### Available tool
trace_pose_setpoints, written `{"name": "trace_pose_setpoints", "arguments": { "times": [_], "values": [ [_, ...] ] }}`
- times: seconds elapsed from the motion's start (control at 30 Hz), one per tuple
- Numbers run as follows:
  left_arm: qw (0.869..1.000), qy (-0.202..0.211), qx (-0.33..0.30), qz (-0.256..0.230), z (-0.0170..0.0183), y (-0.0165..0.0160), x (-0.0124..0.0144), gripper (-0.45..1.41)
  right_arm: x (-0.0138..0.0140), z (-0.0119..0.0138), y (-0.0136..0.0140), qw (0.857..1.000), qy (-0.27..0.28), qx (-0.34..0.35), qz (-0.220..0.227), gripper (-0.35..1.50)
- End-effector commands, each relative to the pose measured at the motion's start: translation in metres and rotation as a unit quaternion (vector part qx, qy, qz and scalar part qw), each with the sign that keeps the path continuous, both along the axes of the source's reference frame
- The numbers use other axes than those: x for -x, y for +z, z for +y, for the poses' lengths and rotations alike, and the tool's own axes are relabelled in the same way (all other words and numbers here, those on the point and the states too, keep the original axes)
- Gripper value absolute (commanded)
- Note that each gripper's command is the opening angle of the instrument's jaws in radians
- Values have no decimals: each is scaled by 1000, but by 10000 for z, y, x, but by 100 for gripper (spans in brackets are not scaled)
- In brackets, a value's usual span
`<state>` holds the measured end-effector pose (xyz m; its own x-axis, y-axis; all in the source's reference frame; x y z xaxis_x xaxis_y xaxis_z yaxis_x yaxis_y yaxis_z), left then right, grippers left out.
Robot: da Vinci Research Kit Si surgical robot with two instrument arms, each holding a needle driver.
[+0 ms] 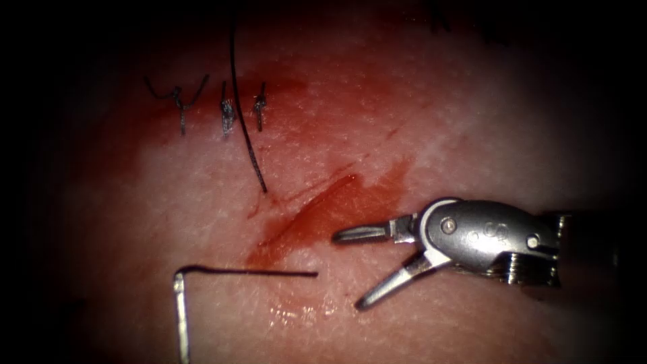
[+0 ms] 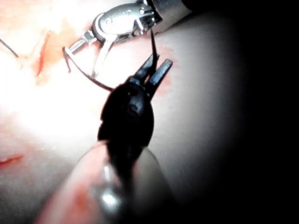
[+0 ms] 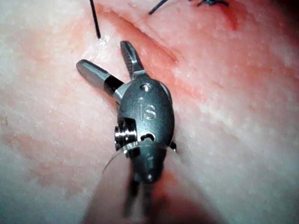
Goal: Wound Closure
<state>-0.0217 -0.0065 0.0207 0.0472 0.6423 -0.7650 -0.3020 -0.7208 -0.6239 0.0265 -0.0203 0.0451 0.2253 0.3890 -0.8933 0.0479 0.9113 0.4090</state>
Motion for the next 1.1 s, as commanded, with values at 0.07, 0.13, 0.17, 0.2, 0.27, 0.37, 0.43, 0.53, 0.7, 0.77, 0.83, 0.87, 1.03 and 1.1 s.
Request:
{"name": "trace_pose_setpoints", "arguments": {
  "times": [0.07, 0.13, 0.17, 0.2, 0.27, 0.37, 0.43, 0.53, 0.7, 0.77, 0.83, 0.87, 1.03, 1.1],
  "values": [
    [1000, -4, 9, 15, -6, 3, 2, -45, -18, -11, 3, 1000, -4, 6, -6, 74],
    [1000, -5, 14, 20, -6, 2, 0, -45, -22, -13, 3, 1000, -6, 9, -10, 74],
    [999, -11, 17, 31, -6, -1, -2, -45, -29, -16, 3, 1000, -5, 10, -14, 71],
    [999, -11, 17, 31, -6, -1, -2, -45, -29, -16, 3, 1000, -5, 10, -14, 71],
    [999, -12, 22, 36, -5, -4, -3, -45, -38, -17, 5, 1000, -7, 12, -22, 67],
    [999, -12, 30, 40, -8, -9, -3, -45, -44, -20, 9, 999, -6, 15, -28, 57],
    [999, -12, 30, 40, -9, -10, -4, -45, -48, -23, 12, 999, -8, 18, -31, 56],
    [999, -13, 30, 40, -9, -10, -5, -45, -52, -30, 19, 998, -25, 24, -51, -3],
    [999, -13, 33, 41, -7, -8, -10, -45, -33, -31, 27, 994, -14, 44, -96, -35],
    [999, -19, 34, 38, -1, -1, -15, -45, -14, -30, 21, 993, 4, 43, -111, -35],
    [998, -22, 35, 37, 0, 2, -16, -45, -11, -32, 18, 993, 4, 41, -111, -35],
    [998, -23, 39, 38, 1, 6, -17, -45, -9, -34, 16, 993, 3, 39, -111, -35],
    [997, -26, 58, 39, -11, 42, -17, -45, -8, -81, -20, 994, -15, 36, -101, -35],
    [997, -26, 60, 40, -14, 46, -16, -45, -9, -89, -27, 994, -20, 31, -100, -35]
  ]
}}
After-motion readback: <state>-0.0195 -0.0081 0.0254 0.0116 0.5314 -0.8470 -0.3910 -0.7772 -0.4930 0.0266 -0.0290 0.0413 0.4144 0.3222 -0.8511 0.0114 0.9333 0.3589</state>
